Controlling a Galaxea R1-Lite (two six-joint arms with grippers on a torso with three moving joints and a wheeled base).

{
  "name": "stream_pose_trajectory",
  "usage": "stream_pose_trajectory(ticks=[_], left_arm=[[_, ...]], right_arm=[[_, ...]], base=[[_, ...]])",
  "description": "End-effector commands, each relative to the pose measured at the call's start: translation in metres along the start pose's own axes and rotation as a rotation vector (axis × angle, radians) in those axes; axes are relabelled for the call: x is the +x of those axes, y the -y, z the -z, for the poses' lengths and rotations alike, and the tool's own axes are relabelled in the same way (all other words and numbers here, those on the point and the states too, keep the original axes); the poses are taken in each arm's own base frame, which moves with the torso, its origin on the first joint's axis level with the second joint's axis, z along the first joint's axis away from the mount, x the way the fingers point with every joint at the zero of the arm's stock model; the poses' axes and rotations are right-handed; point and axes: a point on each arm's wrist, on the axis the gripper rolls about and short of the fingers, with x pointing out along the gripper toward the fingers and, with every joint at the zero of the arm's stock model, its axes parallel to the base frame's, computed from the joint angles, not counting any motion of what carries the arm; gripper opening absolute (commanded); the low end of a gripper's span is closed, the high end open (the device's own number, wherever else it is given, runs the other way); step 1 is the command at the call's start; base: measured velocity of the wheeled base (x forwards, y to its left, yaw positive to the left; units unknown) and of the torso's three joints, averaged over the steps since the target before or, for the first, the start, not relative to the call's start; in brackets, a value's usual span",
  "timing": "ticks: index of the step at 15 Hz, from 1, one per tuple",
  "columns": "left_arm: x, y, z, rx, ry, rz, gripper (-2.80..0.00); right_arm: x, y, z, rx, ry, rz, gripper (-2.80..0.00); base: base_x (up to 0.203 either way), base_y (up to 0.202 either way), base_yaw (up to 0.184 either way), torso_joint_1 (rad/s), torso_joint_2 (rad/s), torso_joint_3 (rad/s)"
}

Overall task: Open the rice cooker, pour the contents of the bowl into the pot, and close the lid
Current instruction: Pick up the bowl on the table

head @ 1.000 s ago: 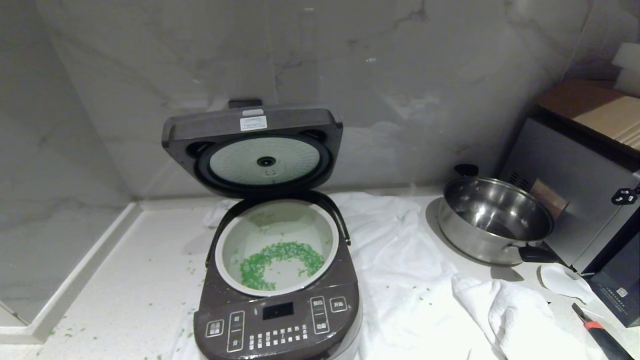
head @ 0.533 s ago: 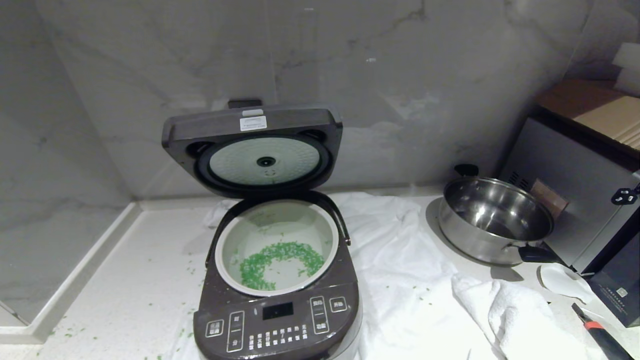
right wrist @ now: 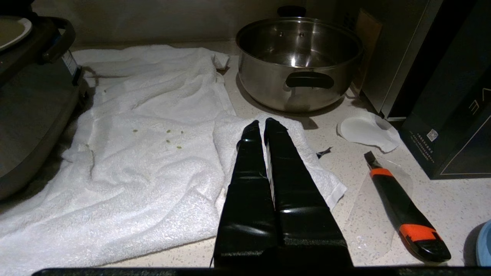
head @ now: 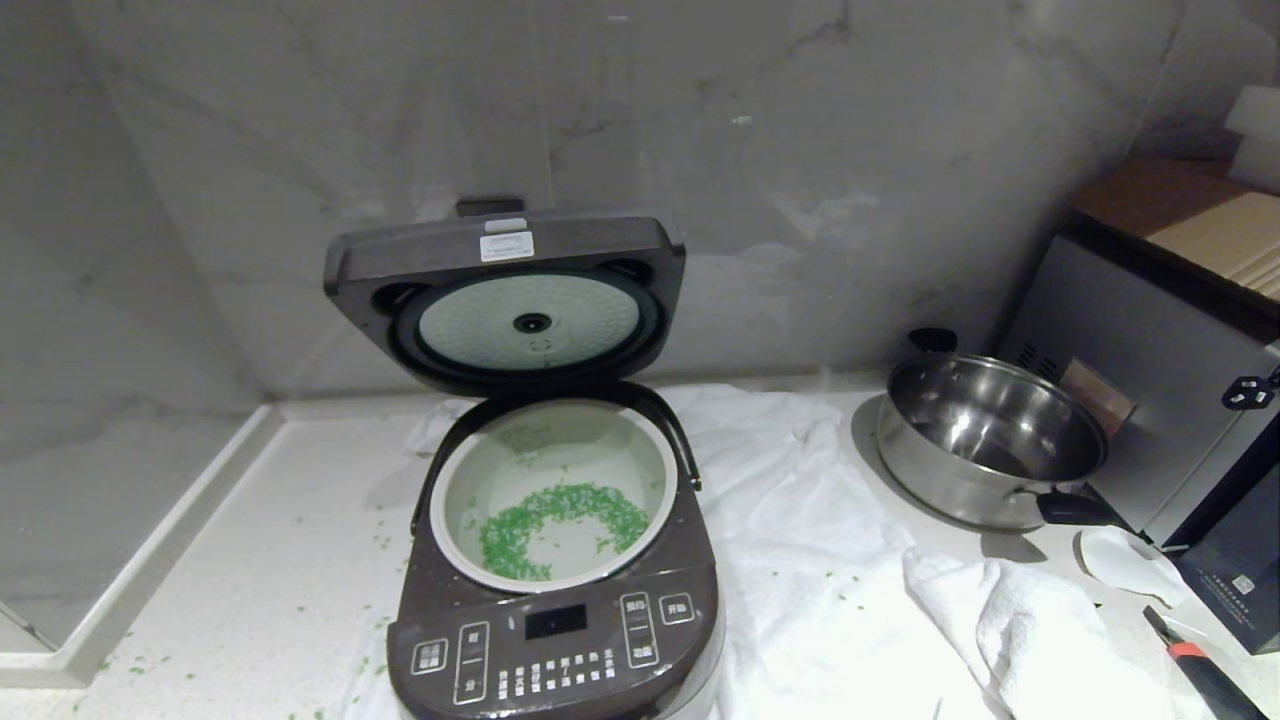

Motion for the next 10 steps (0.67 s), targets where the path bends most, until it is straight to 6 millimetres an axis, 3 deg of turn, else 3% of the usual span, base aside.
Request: stream_pose_trajectory(ticks=[1, 10], left_arm=[[0.021, -0.008, -0.002, -0.022, -0.046, 0.005, 0.0], [0.086, -0.016, 0.002, -0.022, -0.046, -0.066, 0.0]], right_arm=[[0.0, 0.0, 0.0, 0.0, -0.002, -0.001, -2.8], [0.0, 0.0, 0.0, 0.0, -0.002, -0.001, -2.8]], base=[[0.0, 0.0, 0.0, 0.0, 0.0, 0.0], [0.0, 0.0, 0.0, 0.0, 0.0, 0.0]])
